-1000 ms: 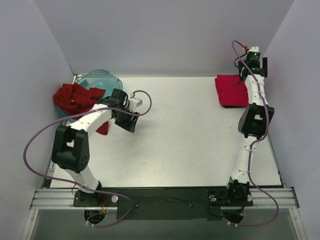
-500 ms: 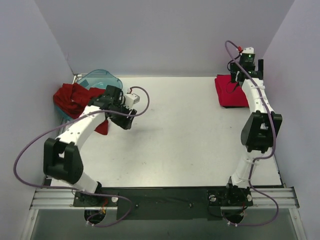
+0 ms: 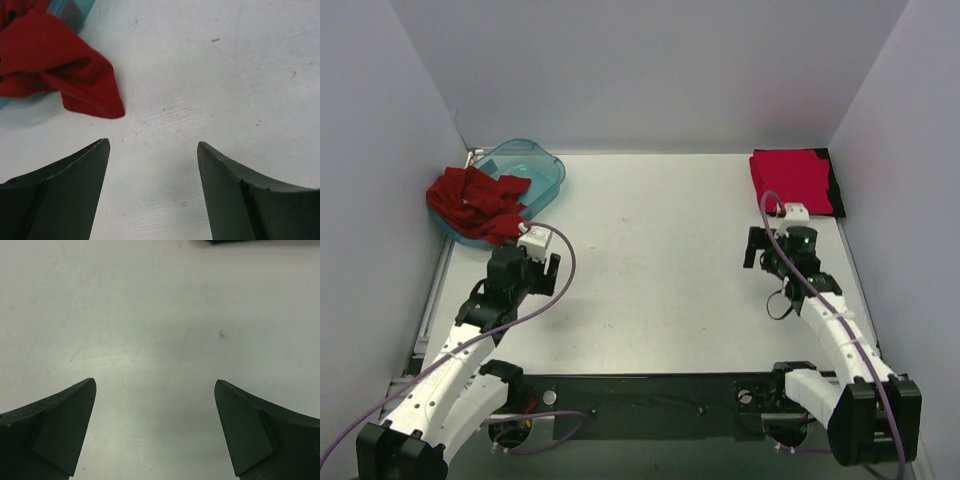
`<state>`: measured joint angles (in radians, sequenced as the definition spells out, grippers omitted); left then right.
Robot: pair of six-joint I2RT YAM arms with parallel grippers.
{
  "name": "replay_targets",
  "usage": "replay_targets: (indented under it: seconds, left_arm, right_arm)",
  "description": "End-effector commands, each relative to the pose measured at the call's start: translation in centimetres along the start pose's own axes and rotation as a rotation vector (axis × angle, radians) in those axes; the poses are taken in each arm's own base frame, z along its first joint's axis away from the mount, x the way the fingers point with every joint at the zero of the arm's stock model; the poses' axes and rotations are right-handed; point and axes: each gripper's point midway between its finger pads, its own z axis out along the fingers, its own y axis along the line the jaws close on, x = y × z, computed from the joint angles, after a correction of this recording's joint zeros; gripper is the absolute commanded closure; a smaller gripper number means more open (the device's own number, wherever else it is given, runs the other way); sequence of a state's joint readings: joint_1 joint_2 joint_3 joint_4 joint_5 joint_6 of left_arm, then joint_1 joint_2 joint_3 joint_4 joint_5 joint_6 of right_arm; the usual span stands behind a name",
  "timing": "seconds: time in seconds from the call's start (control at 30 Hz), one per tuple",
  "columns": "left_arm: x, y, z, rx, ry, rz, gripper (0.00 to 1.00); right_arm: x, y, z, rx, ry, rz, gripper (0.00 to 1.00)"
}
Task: Fold and stack the t-shirts
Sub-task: Put the neatly folded tshirt into the corner of the board with the right arm
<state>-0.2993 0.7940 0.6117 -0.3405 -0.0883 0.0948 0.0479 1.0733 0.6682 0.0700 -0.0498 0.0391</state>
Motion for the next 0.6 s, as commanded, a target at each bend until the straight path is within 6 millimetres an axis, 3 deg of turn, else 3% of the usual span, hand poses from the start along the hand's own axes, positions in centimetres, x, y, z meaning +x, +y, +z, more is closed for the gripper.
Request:
replay_targets:
  seconds: [0.0, 0.03, 0.07, 0.1, 0.13, 0.17, 0.2, 0.33, 0.57]
  left_arm:
    - [-0.7, 2.5, 0.6, -0.168, -0.157, -0.108, 0.18]
    - [-0.5, 2.9, 0.7, -0.192, -0.161, -0.108, 0.18]
    - [0.3, 2.9, 0.8, -0.195, -0.156, -0.105, 0.18]
    - [0.6, 3.0, 0.9, -0.204, -0.154, -0.101, 0.18]
    - [0.9, 3.0, 1.0, -0.205, -0.158, -0.097, 0.19]
    - [1.2, 3.0, 1.1, -0.205, -0.155, -0.095, 0.19]
    - [1.4, 2.9, 1.2, -0.202, -0.156, -0.095, 0.2]
    - [2.0, 2.6, 1.6, -0.191, -0.177, -0.097, 0.21]
    - [2.3, 2.0, 1.9, -0.168, -0.186, -0.151, 0.2]
  right_arm:
    - [1.3, 1.2, -2.3, -0.053, -0.132, 0.097, 0.0]
    - [3.5, 0.7, -2.2, -0.03, -0.11, 0.102, 0.0]
    - [3.6, 0.4, -2.8, -0.012, -0.14, 0.112, 0.0]
    - [5.3, 0.2, -2.8, 0.0, -0.132, 0.118, 0.0]
    - [4.6, -0.2, -3.4, 0.023, -0.201, 0.137, 0.0]
    - [5.7, -0.2, -3.3, 0.025, -0.204, 0.137, 0.0]
    - [4.9, -0.3, -3.8, 0.029, -0.268, 0.144, 0.0]
    - [7.0, -1.2, -3.9, 0.081, -0.291, 0.138, 0.0]
    - [7.1, -0.8, -4.0, 0.071, -0.278, 0.12, 0.0]
